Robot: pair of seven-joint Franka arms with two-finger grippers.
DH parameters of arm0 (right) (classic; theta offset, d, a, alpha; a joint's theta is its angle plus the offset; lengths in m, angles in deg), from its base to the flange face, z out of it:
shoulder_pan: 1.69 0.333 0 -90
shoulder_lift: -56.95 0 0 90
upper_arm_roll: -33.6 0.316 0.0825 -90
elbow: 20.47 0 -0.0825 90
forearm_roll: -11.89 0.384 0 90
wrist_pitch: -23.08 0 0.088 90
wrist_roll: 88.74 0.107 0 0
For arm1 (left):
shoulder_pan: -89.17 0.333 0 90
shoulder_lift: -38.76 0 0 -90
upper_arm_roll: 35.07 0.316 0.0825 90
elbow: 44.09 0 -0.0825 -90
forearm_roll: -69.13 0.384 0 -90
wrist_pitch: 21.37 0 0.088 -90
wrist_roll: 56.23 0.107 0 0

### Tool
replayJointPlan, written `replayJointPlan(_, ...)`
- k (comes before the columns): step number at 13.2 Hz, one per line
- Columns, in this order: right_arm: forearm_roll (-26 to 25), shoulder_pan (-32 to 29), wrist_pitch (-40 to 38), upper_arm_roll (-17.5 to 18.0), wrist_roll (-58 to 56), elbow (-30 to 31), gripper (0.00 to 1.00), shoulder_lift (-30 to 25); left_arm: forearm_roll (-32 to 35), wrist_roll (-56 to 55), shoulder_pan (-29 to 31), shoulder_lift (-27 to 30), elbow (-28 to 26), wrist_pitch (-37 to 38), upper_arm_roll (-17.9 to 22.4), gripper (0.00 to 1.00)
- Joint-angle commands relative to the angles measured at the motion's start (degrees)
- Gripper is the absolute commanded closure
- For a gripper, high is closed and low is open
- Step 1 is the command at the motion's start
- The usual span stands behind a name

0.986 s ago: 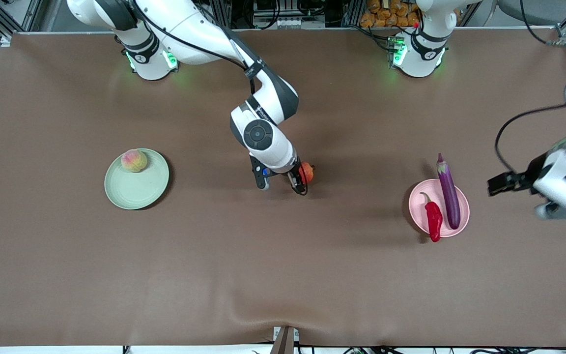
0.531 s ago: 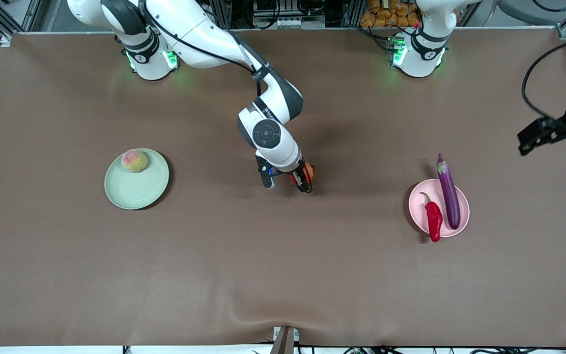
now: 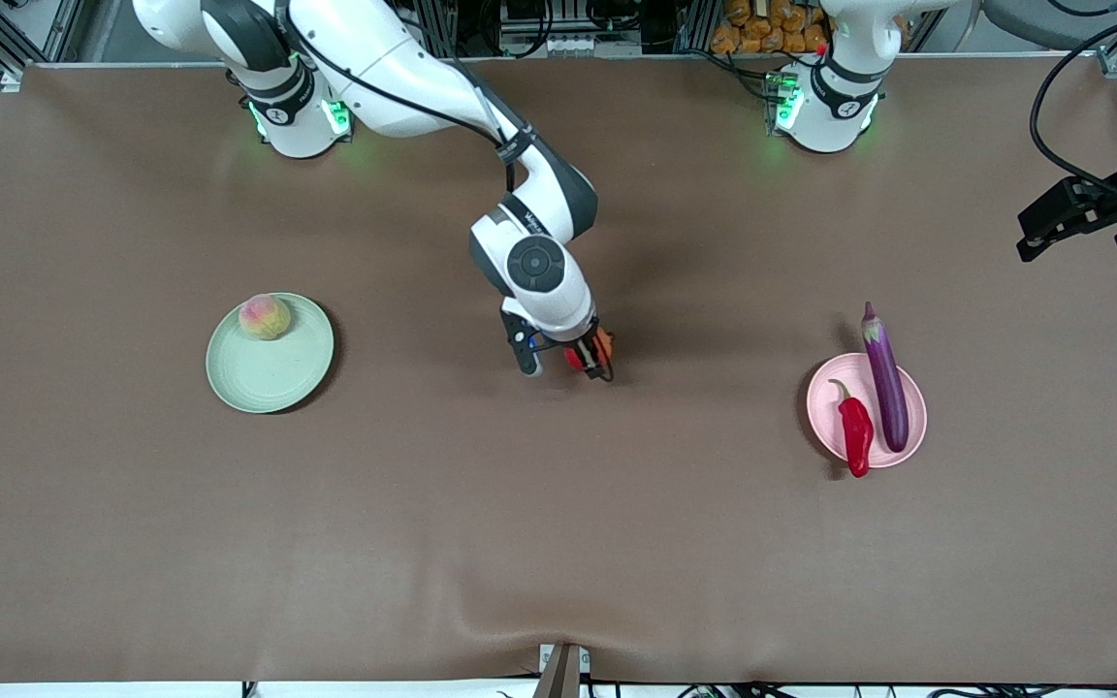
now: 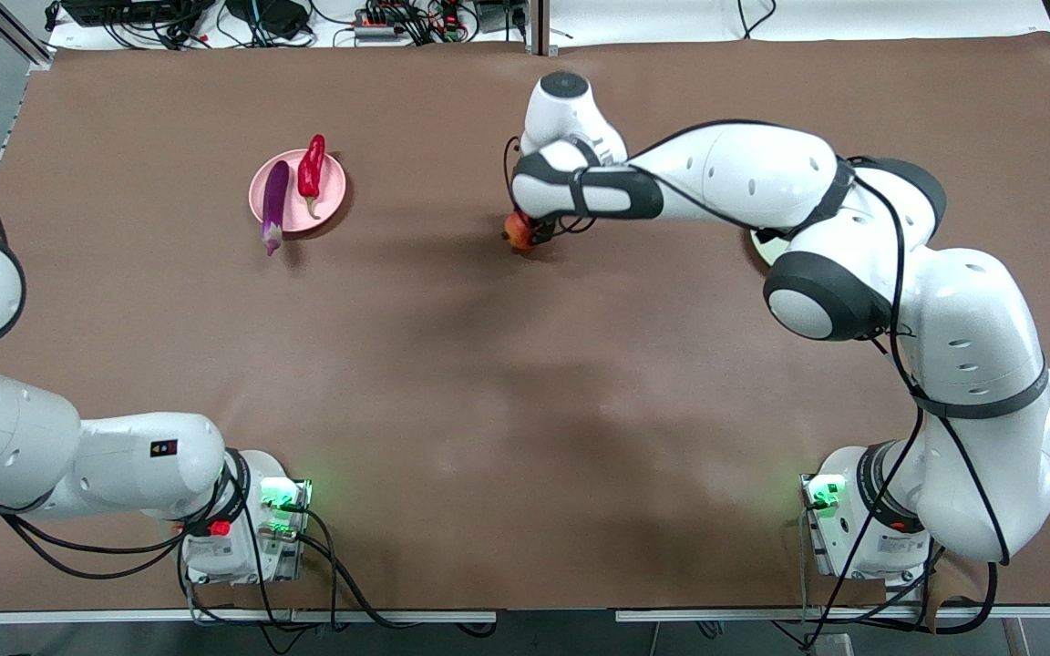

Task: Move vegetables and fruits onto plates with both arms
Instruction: 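Carry the red apple with the right gripper onto the green plate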

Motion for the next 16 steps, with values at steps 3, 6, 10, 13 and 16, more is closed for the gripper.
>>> replayJointPlan(3, -0.31, -9.64, -20.98, 0.51, -19.42, -4.14, 1.0, -7.22, -0.98, 1.06, -2.15, 2.47, -1.9, 1.69, 2.22, 0.0)
replayJointPlan(6, -1.18, -18.16, -34.07, -0.02, -38.82, -0.46, 1.0, -12.76, -1.42, 1.06, -2.06, 3.26, -2.78, 1.78, 2.14, 0.0)
replayJointPlan(10, -5.58, -30.02, -32.01, -0.37, -63.01, 14.38, 1.0, -21.56, -1.42, 1.15, -1.97, 2.91, -2.17, 1.43, 2.49, 0.0)
replayJointPlan(13, -8.13, -33.21, -23.77, -3.08, -73.48, 24.75, 1.0, -24.55, -1.51, 1.15, -1.44, 2.74, -1.99, 1.26, 2.66, 0.0)
replayJointPlan(16, -8.22, -33.57, -12.95, -5.2, -78.43, 31.54, 1.0, -24.47, -1.42, 1.15, -1.44, 3.09, -2.08, 1.34, 2.66, 0.0)
